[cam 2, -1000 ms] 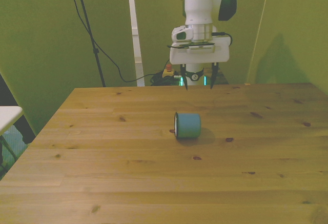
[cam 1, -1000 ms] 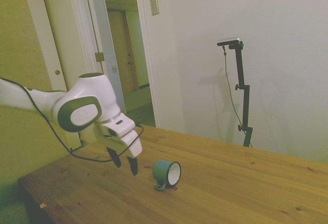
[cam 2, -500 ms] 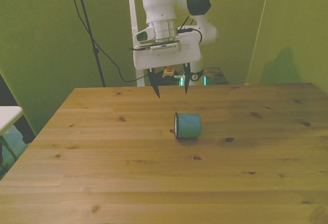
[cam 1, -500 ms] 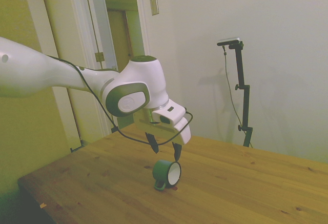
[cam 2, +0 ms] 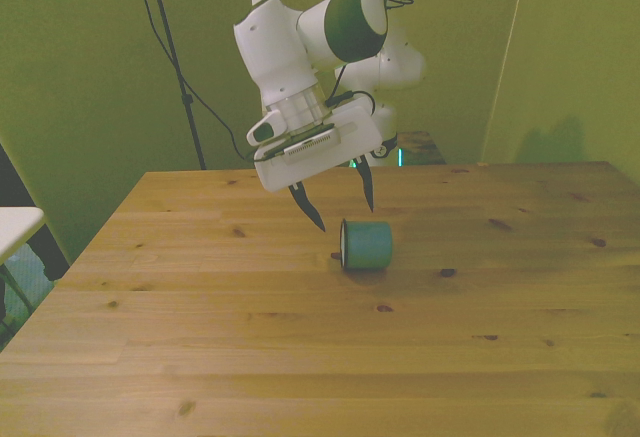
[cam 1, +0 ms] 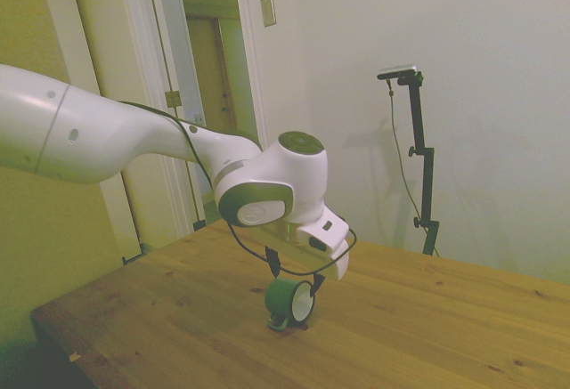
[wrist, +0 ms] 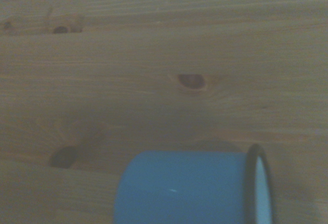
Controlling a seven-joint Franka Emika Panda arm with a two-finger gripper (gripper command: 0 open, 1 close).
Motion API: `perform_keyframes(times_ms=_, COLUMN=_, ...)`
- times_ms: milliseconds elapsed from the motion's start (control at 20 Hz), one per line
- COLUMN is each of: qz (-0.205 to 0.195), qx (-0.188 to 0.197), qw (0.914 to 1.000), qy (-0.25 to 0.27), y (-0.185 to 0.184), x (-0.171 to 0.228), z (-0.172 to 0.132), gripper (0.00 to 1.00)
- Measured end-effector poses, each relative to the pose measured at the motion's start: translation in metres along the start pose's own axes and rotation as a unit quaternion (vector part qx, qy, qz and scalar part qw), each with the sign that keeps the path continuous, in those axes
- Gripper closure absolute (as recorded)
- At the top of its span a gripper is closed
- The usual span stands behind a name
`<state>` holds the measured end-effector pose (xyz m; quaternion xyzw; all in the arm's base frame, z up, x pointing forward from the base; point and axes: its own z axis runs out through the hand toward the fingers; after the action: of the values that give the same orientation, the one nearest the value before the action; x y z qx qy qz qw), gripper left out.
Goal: Flip the mug upright
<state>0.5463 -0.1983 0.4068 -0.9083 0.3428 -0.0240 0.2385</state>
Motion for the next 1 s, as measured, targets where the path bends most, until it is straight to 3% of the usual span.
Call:
perform_keyframes(times_ms=450, qz=-0.024, qx=0.053, qw=0.9945, qy=-0.087, y=0.005, x=0.025, z=0.033, gripper=0.00)
perform_keyframes(times_ms=800, qz=-0.041, qx=0.106, qw=0.9809, qy=-0.158, y=0.004, x=0.028, z=0.050, gripper=0.00)
perform_keyframes(times_ms=1000, qz=-0.048, qx=0.121, qw=0.9764, qy=-0.172, y=-0.001, x=0.024, z=0.054, gripper=0.00)
